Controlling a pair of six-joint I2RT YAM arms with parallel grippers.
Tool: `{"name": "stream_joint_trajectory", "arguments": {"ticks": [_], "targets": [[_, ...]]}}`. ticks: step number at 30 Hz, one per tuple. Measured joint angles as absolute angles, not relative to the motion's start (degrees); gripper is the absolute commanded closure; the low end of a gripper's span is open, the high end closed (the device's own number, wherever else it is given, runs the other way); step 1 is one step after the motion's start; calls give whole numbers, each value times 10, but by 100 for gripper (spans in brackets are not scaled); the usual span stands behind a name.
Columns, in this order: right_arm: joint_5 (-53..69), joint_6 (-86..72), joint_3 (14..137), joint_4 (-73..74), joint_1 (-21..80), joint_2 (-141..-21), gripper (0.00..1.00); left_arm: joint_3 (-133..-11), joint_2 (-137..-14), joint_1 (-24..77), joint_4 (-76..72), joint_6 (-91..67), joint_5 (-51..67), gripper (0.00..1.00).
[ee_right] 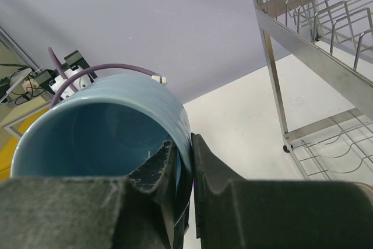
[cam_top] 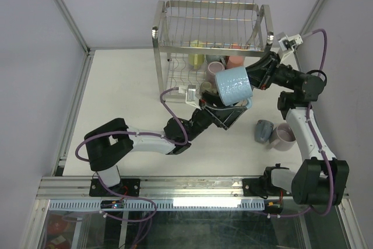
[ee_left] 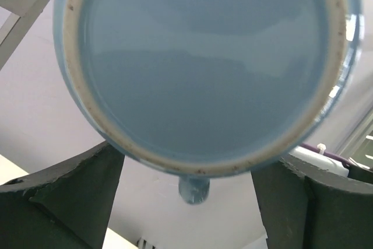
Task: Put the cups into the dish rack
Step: Pick up the cup at the center of the board.
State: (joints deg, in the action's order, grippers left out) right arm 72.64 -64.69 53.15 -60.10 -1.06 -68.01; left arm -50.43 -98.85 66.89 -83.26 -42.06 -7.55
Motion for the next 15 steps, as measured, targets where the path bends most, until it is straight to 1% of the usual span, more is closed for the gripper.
{"name": "stream_joint_trajectory", "arguments": {"ticks": [6, 7, 13, 15], "targets": [[695, -667, 501, -669, -10, -680, 100, -535, -1019, 675, -833, -440, -93, 31], [689, -672, 496, -680, -10, -680, 100, -537, -1019, 676, -833, -442, -98, 32], [657, -692, 474, -733, -10, -680, 100, -543, -1020, 682, -834, -444, -120, 54], [646, -699, 466, -746, -10, -680, 100, -543, -1020, 683, -834, -444, -123, 56]]}}
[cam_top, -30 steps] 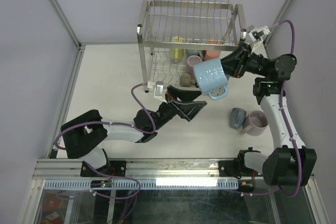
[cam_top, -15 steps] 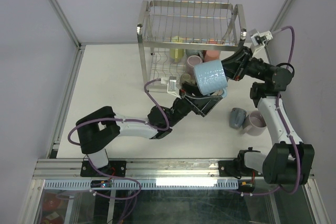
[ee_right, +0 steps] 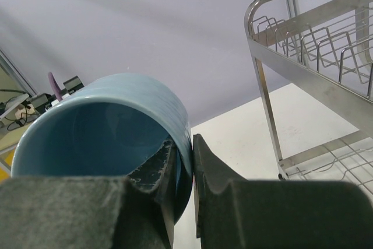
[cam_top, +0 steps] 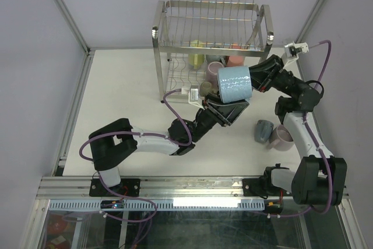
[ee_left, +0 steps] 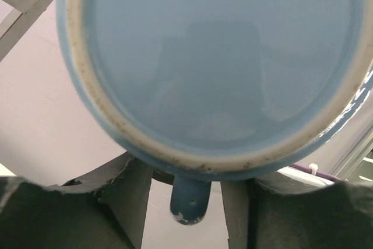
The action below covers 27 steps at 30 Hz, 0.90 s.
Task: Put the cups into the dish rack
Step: Pick up the cup at the center of the board.
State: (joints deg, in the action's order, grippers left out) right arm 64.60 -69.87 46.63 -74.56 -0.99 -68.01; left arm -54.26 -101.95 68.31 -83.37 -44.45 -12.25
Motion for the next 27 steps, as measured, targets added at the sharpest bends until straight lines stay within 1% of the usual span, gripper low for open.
{"name": "stream_joint_trajectory", "arguments": {"ticks": [9, 18, 23, 27], "targets": [[613, -721, 450, -782, -10, -680, 100, -543, -1020, 683, -833, -444, -148, 53], [600, -724, 437, -797, -10, -680, 100, -543, -1020, 683, -833, -447, -154, 55], [594, -724, 430, -799, -10, -680, 100, -543, -1020, 683, -833, -451, -156, 62], [593, -723, 426, -799, -12, -680, 100, -543, -1020, 683, -834, -456, -155, 71]]}}
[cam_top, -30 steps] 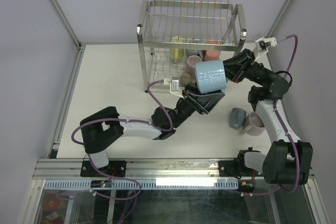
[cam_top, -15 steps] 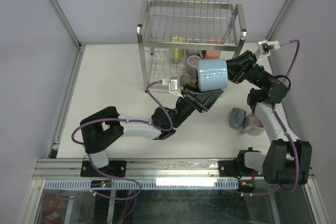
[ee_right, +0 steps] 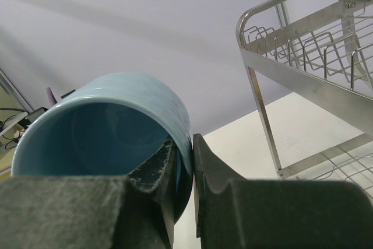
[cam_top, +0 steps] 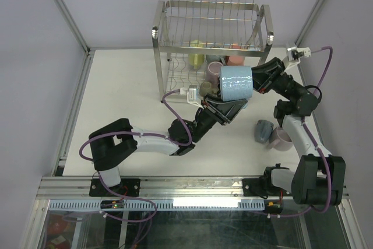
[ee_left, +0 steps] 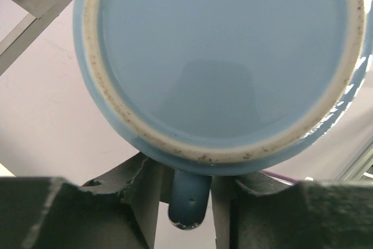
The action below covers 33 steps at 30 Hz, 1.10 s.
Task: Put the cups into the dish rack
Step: Pick up the cup at the center of the board.
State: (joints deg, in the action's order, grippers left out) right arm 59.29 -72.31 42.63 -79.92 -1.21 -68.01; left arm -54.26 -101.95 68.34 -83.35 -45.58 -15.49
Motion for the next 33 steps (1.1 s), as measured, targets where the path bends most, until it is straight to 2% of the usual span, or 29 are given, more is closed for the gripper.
{"name": "stream_joint_trajectory", "arguments": {"ticks": [6, 12, 15, 20, 24, 27, 33], "targets": [[594, -724, 421, -797, -14, -680, 98, -543, -1019, 684, -837, -455, -144, 99], [594, -725, 418, -797, -15, -680, 83, -543, -1019, 682, -836, -459, -138, 100], [595, -725, 418, -798, -17, -680, 71, -542, -1019, 679, -836, -462, -128, 100], [612, -724, 417, -800, -23, -677, 47, -529, -1013, 670, -836, -467, -115, 100], [620, -721, 415, -808, -31, -669, 33, -503, -997, 663, -834, -459, -113, 100], [626, -716, 415, -812, -35, -663, 28, -480, -983, 660, -834, -453, -112, 100], [647, -693, 414, -812, -38, -656, 27, -434, -947, 655, -833, -437, -112, 100]]}}
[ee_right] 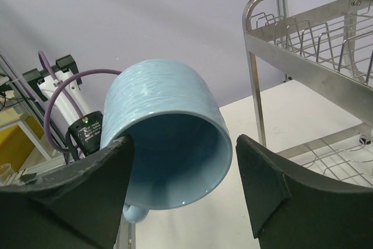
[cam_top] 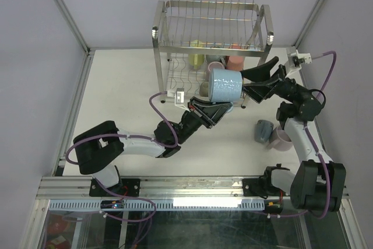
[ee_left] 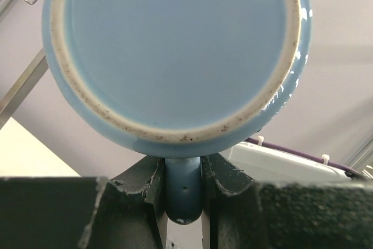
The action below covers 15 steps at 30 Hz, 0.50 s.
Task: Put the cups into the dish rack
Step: Pick up the cup at the center of the board.
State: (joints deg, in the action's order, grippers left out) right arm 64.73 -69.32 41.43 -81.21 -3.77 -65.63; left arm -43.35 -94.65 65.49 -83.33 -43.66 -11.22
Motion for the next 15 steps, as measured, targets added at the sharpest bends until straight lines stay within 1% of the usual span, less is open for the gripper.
{"name": "stream_joint_trajectory", "arguments": {"ticks": [15], "targets": [[712, -613, 414, -766, -38, -642, 26, -332, -871, 641, -831, -399, -105, 100]]}}
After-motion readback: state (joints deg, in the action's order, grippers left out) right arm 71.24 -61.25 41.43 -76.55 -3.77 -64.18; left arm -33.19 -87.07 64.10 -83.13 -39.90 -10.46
